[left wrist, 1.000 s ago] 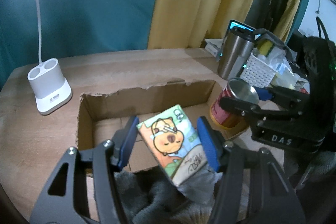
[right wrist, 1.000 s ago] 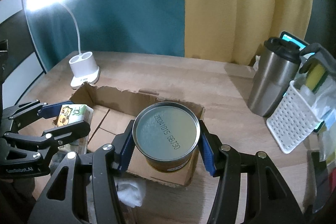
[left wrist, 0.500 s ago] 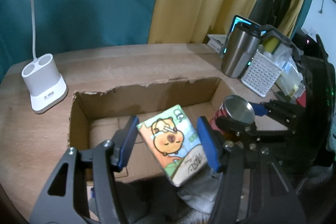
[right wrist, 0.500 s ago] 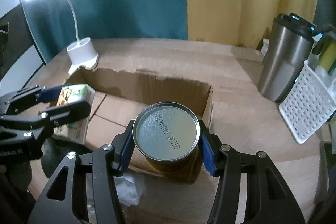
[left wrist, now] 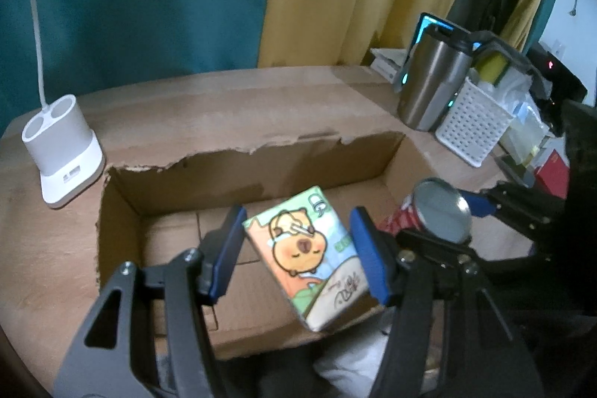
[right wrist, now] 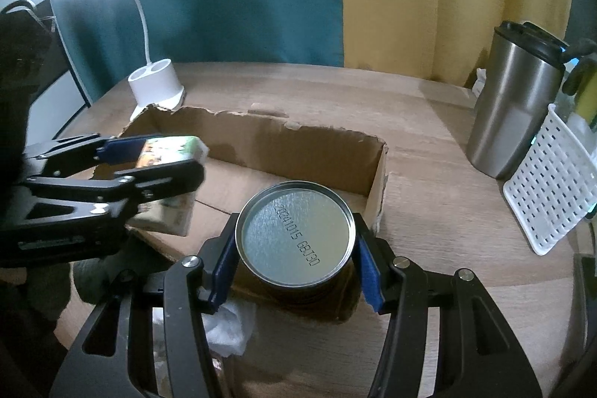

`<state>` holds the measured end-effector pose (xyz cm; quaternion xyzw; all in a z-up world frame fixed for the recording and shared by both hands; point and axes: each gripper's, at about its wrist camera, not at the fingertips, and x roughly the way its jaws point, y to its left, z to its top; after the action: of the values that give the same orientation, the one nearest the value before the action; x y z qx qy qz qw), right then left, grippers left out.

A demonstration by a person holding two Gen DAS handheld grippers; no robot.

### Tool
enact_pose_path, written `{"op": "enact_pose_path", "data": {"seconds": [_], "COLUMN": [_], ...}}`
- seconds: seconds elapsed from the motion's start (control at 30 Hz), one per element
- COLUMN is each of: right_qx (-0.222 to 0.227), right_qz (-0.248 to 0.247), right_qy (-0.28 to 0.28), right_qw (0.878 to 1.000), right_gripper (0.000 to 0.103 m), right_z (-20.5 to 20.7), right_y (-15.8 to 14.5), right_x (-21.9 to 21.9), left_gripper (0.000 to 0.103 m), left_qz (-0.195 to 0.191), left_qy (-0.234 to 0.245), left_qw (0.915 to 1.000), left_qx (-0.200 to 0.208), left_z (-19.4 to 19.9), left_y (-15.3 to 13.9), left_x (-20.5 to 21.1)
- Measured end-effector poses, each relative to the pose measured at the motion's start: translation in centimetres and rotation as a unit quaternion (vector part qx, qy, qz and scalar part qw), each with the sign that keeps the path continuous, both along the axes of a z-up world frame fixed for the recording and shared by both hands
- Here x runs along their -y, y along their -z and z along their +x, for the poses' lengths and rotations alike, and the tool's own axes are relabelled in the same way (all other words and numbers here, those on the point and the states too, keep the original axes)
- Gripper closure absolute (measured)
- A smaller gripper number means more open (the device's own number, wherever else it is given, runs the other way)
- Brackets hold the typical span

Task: Organize objects
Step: 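Lower the tin can and tissue pack into the box and open both grippers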

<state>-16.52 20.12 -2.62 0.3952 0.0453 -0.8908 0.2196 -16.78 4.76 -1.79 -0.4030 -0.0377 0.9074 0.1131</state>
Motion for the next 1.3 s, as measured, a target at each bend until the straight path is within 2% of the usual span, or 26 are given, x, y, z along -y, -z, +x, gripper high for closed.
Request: {"op": "enact_pose_path", "data": {"seconds": [0.07,0.2,0.43,0.9,1.1,1.17,1.3], "right_qx": [0.003,0.003,-0.013,-0.010,-0.009,-0.010,-0.012], "right_qz": [0.005,0.005,0.007,0.009,0.008,0.008,0.007], "right_qy": [-0.005,-0.014,-0.002,0.041,0.052,0.055,0.060], "right_qw": [1.000,1.000,1.000,0.999,0.999,0.998,0.998], "right_gripper": [0.044,0.034,0.033,0.033,0.033,0.033,0.033], "right_z": [0.0,0.3,0.4,0.3,0.5,0.7,1.1], "right_y": [-0.1,-0.7,-1.7,-1.9,-1.9,-2.0,-2.2], "right_x": [0.1,0.0,-0.5,-2.8,-3.2,-3.2,-3.4], "left_gripper": [0.044,0.044,0.044,0.043,0.039,0.034,0.031], "left_qz": [-0.009,-0.017,-0.011,-0.003,0.000,0.003,0.005], "left_qy": [0.002,0.007,0.017,0.037,0.034,0.031,0.025], "left_qw": [1.0000,0.9998,0.9997,0.9990,0.9993,0.9995,0.9997], "left_qx": [0.003,0.006,0.015,0.026,0.017,0.012,0.000], "left_z": [-0.4,-0.9,-1.1,-1.2,-0.6,-0.3,0.4], "left_y": [0.4,0.7,0.9,1.2,0.5,0.1,-0.7], "left_x": [-0.2,-0.5,-1.2,-2.7,-2.7,-2.4,-2.2]}}
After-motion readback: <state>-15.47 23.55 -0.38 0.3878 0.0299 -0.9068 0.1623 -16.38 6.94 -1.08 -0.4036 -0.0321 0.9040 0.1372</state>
